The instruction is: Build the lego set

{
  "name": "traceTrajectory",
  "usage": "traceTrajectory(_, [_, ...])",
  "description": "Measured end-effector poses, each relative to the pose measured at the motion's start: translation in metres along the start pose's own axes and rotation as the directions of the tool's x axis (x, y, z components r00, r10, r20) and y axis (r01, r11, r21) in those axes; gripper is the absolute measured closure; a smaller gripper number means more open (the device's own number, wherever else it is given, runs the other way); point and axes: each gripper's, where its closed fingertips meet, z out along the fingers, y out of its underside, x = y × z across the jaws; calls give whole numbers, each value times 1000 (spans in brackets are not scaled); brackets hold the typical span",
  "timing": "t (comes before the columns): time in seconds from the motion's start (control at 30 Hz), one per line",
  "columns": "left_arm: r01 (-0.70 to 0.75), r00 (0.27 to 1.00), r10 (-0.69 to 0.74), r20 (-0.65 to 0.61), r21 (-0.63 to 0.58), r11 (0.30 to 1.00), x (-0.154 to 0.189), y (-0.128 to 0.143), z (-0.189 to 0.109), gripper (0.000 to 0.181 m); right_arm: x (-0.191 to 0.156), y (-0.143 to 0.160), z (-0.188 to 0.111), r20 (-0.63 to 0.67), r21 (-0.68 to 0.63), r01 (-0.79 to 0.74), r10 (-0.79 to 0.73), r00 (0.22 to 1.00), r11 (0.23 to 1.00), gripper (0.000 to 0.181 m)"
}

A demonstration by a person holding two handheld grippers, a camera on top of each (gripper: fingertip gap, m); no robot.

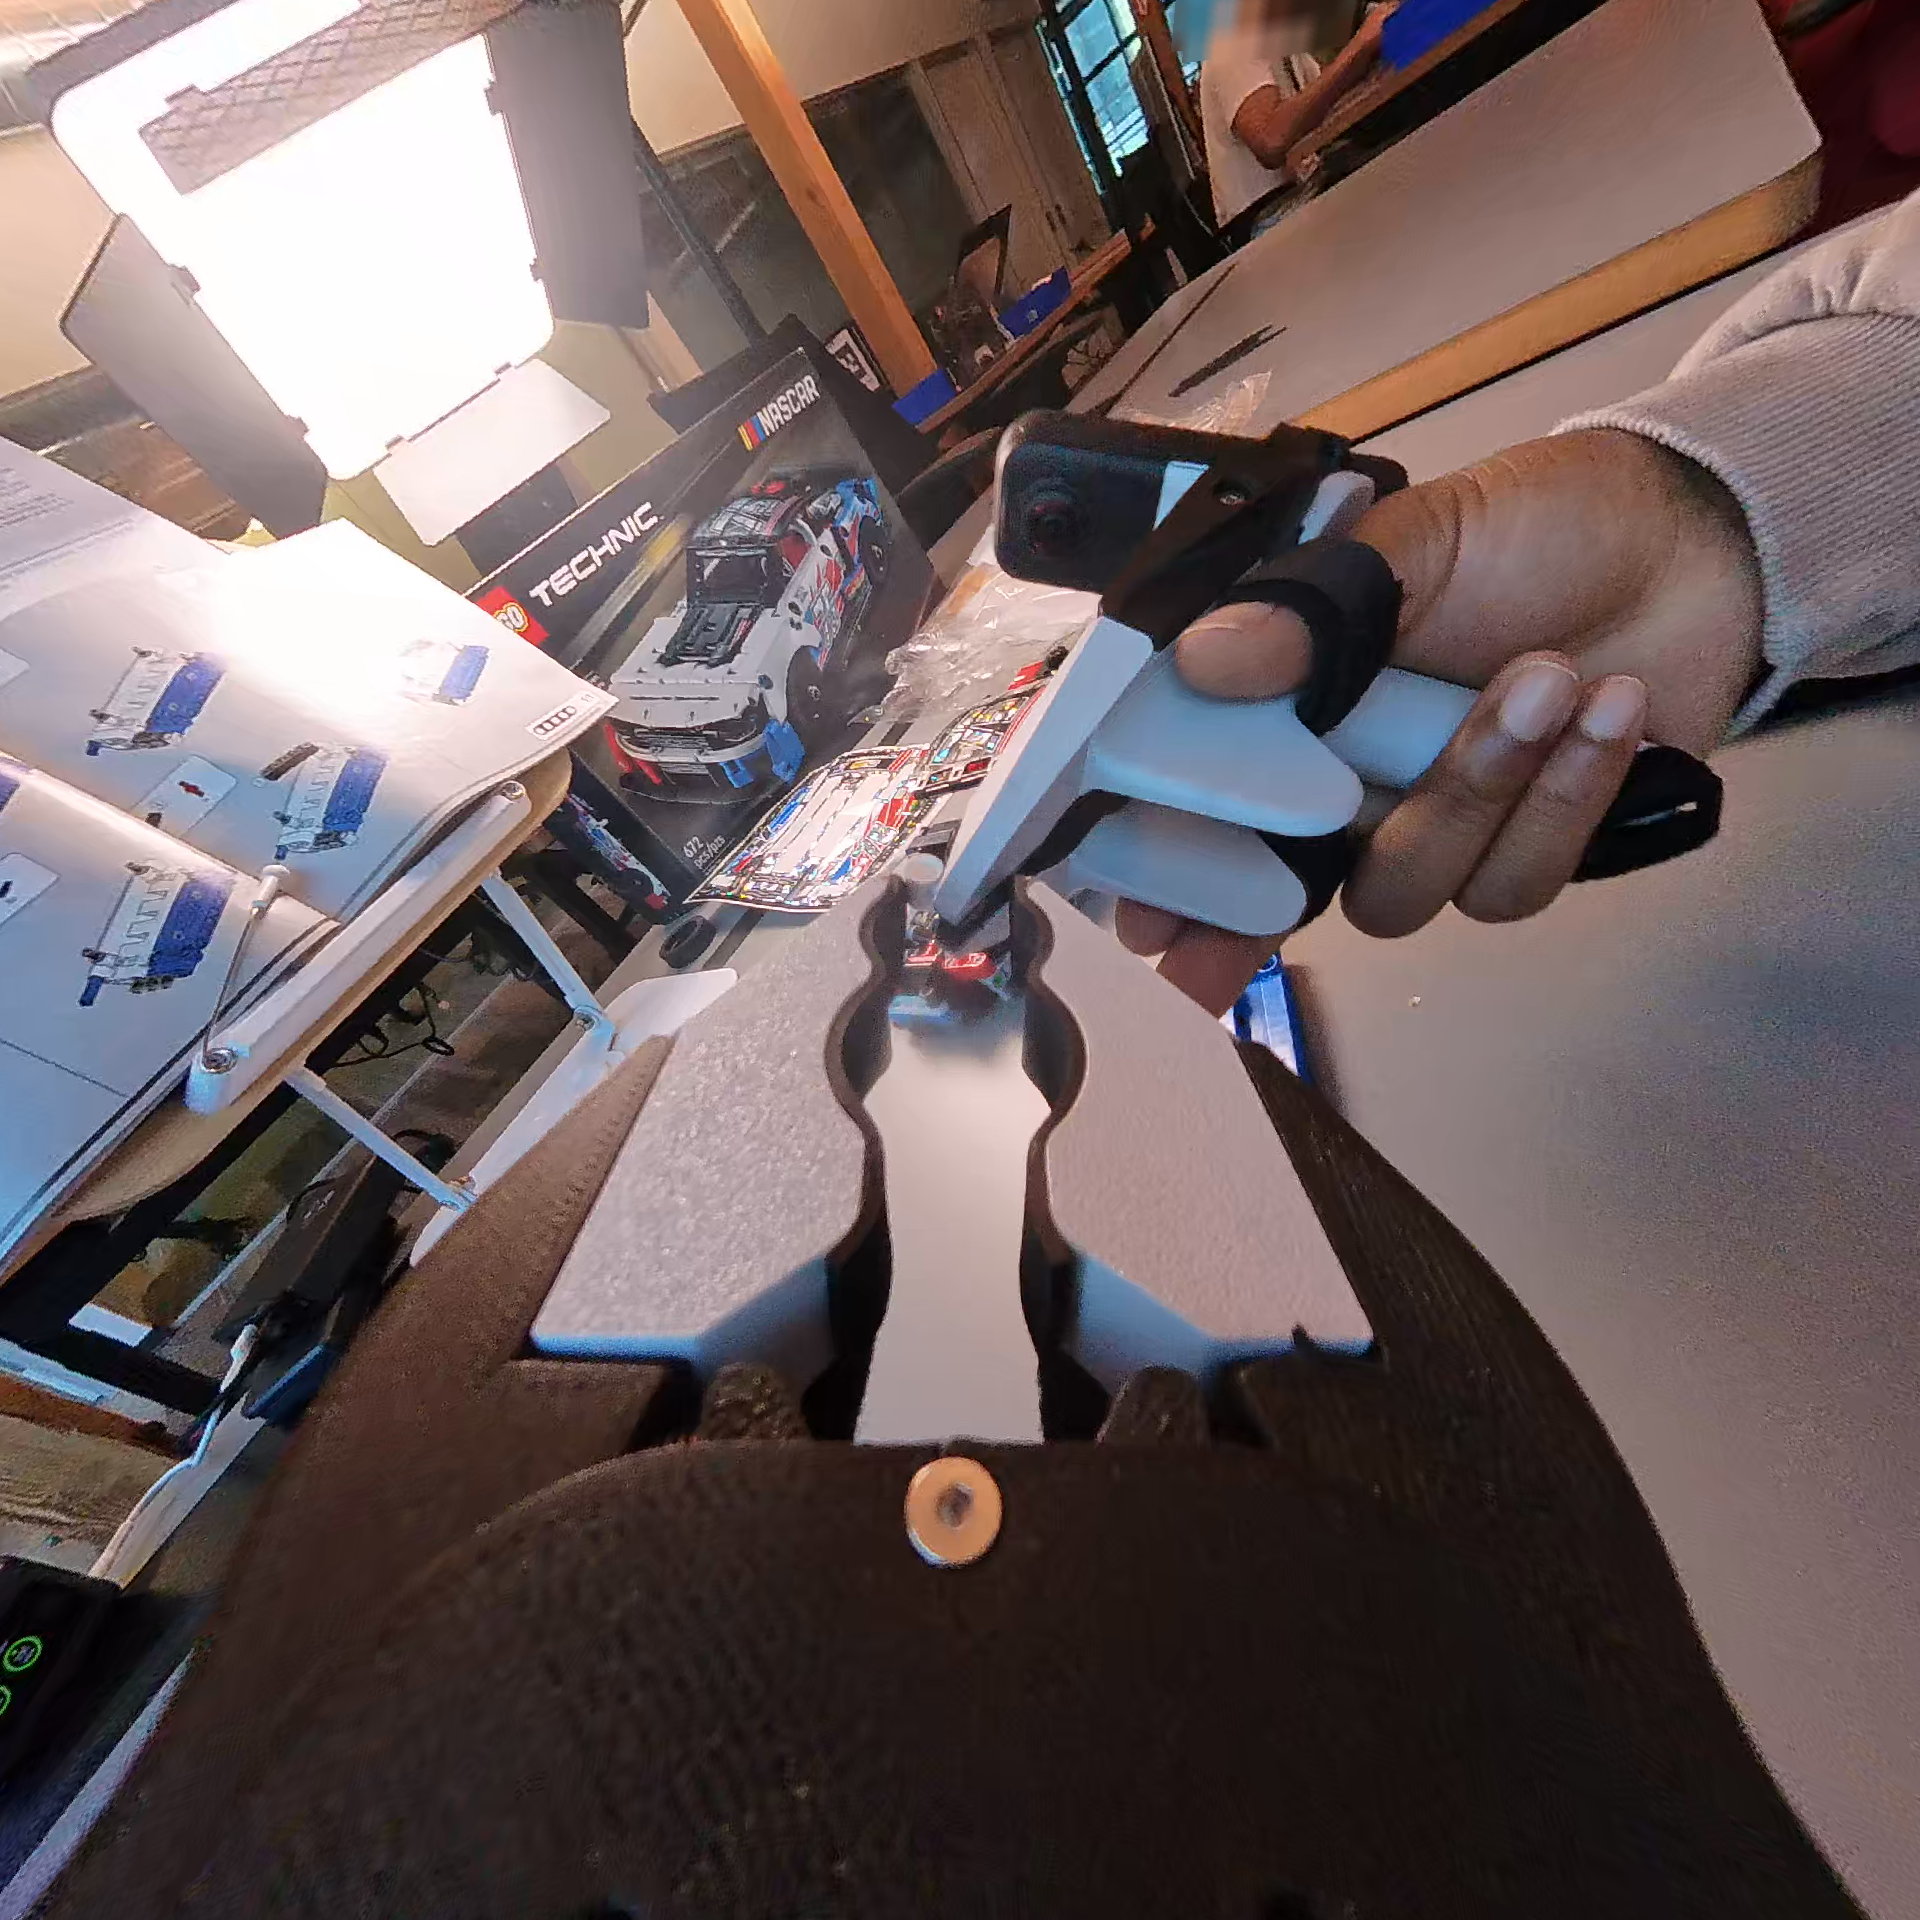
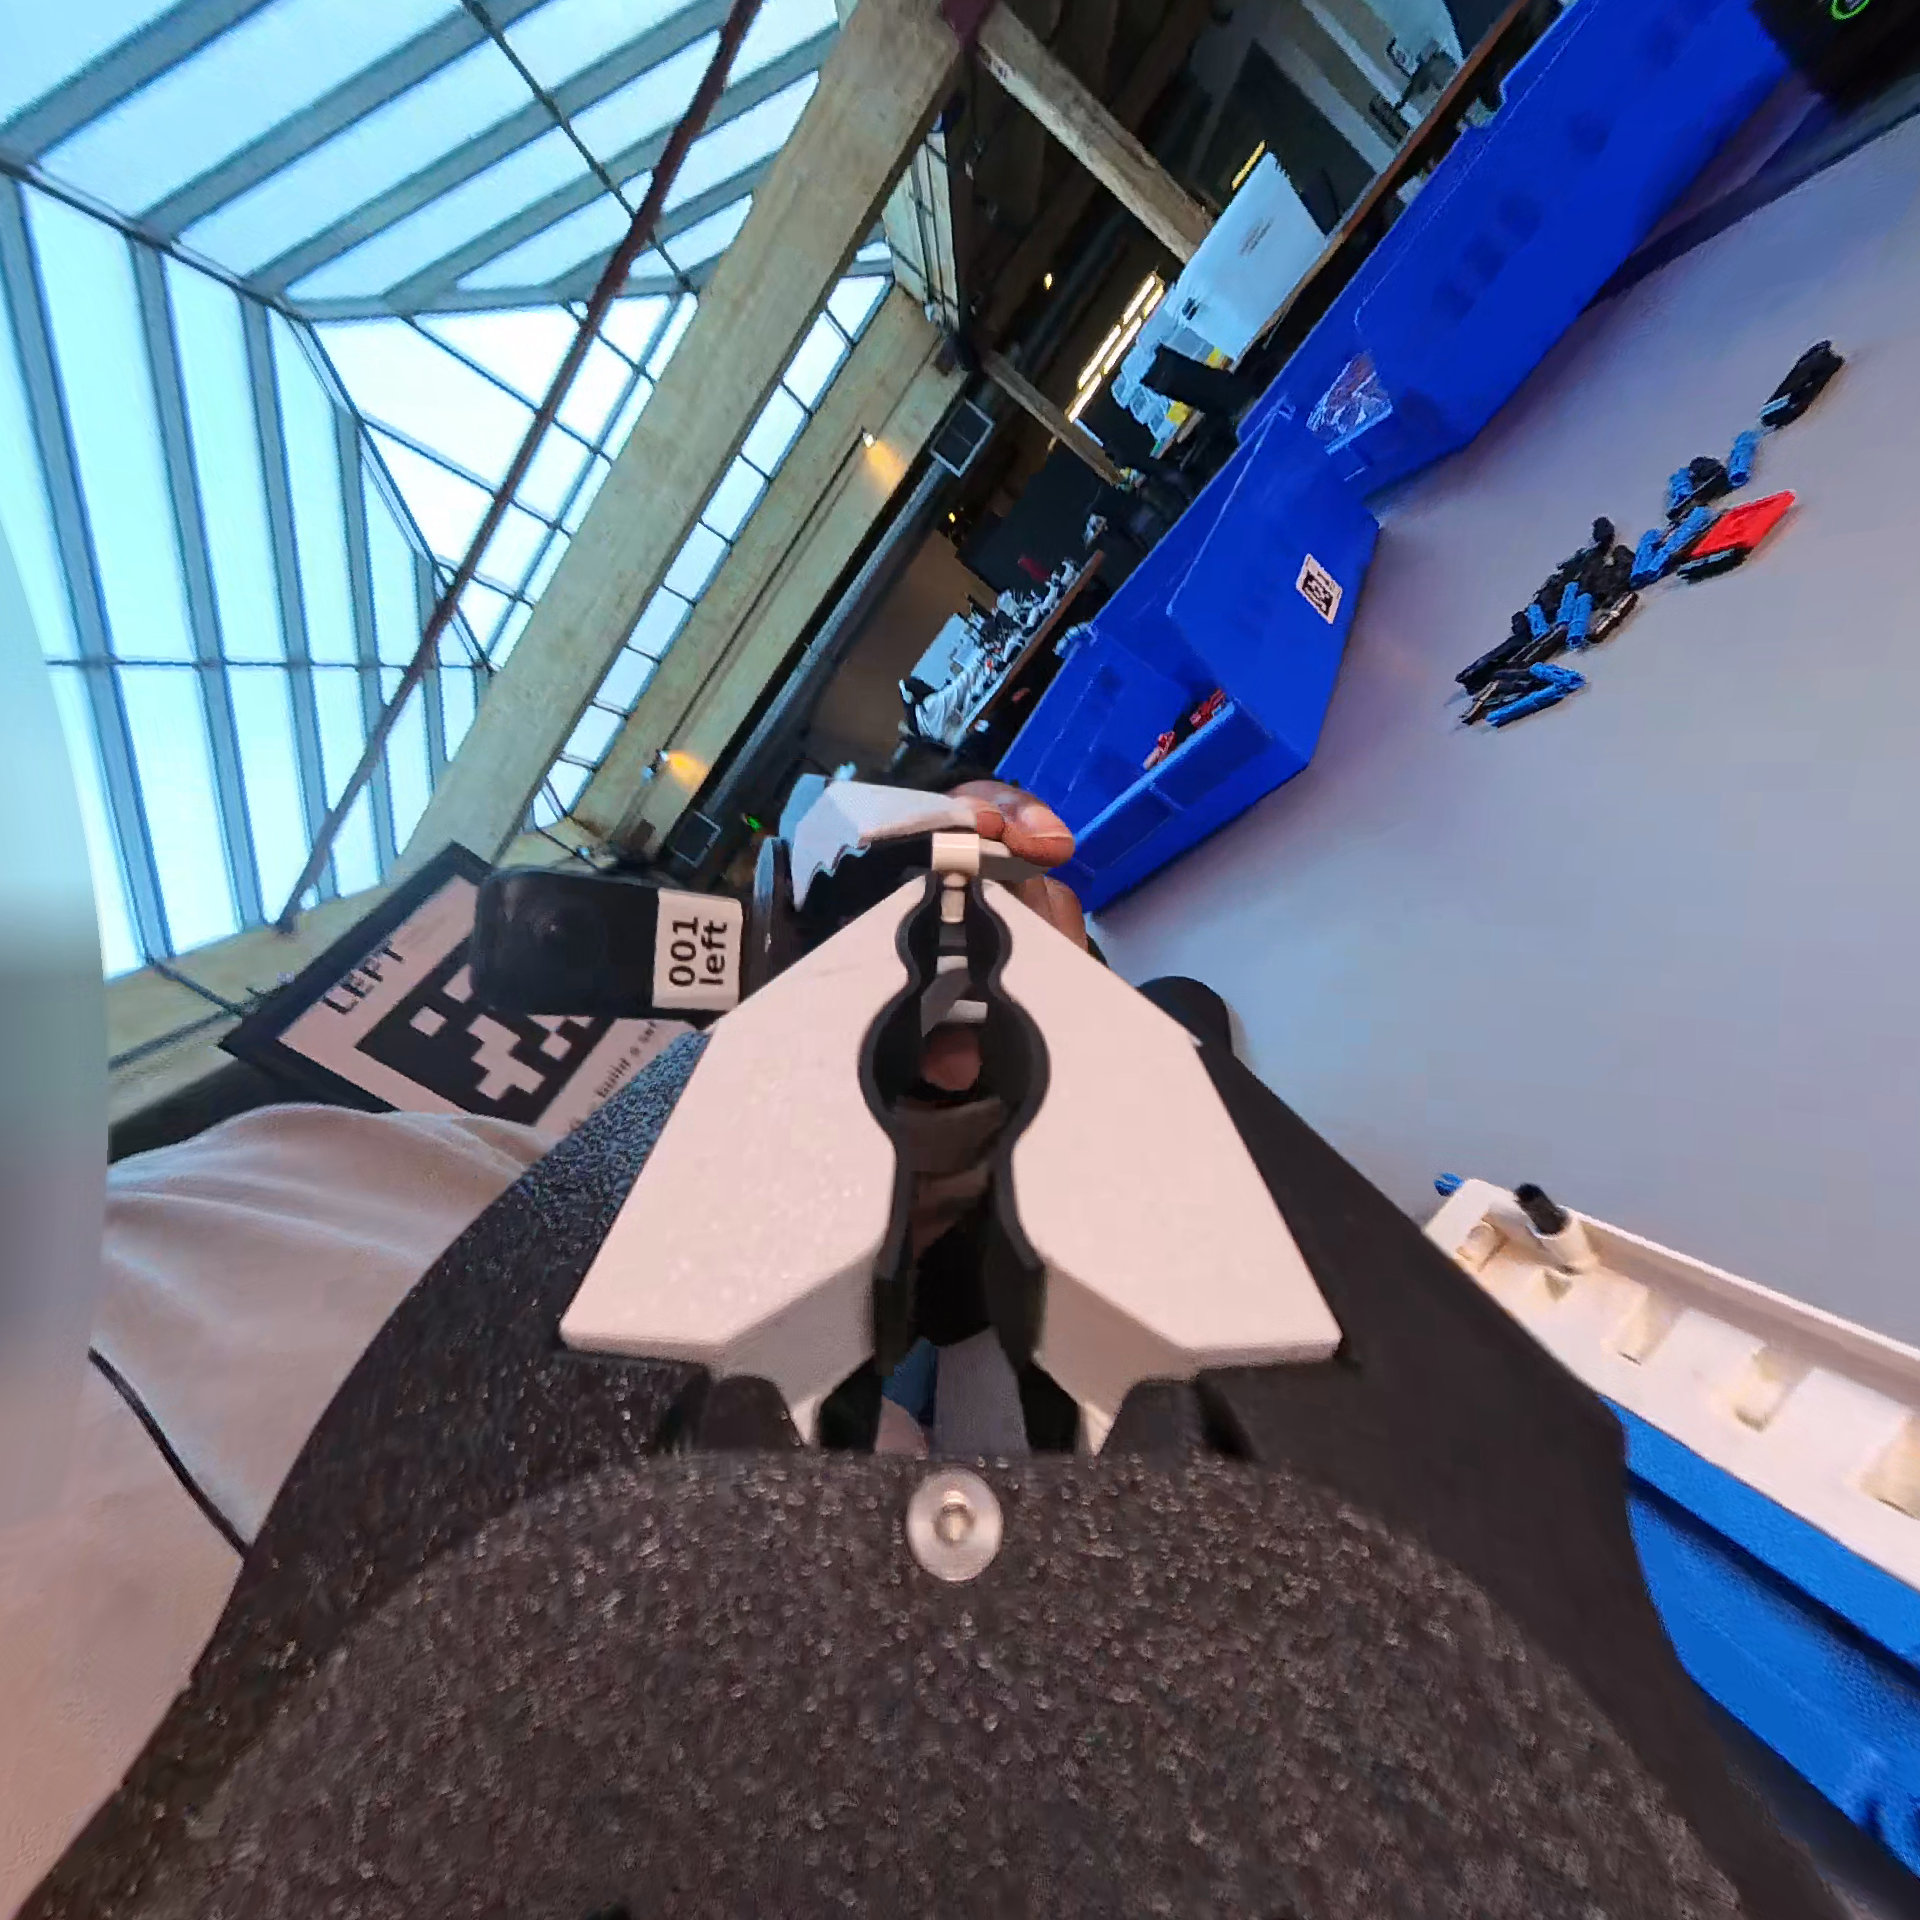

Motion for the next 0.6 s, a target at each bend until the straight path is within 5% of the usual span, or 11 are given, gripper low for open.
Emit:
traceTrajectory(0.03, [-4,1000,4,-18,-2,1000,3,1,0,164,1,4,0,-16,-44,38,-38,999,998,179])
traceTrajectory(0.27, [54,977,-42,-211,52,997,27,0,-7,165,-3,32,-9,45,-328,65,-53,998,943,176])
traceTrajectory(0.33, [54,967,-36,-253,63,997,34,-2,-9,174,0,32,-11,44,-347,34,-20,999,937,163])
traceTrajectory(0.5, [81,958,-71,-279,26,996,39,6,-8,176,2,38,-15,76,-374,-72,108,991,925,171])
traceTrajectory(0.6, [78,961,-81,-266,-21,997,37,18,-9,181,21,30,-21,8,-353,-55,62,998,934,160])
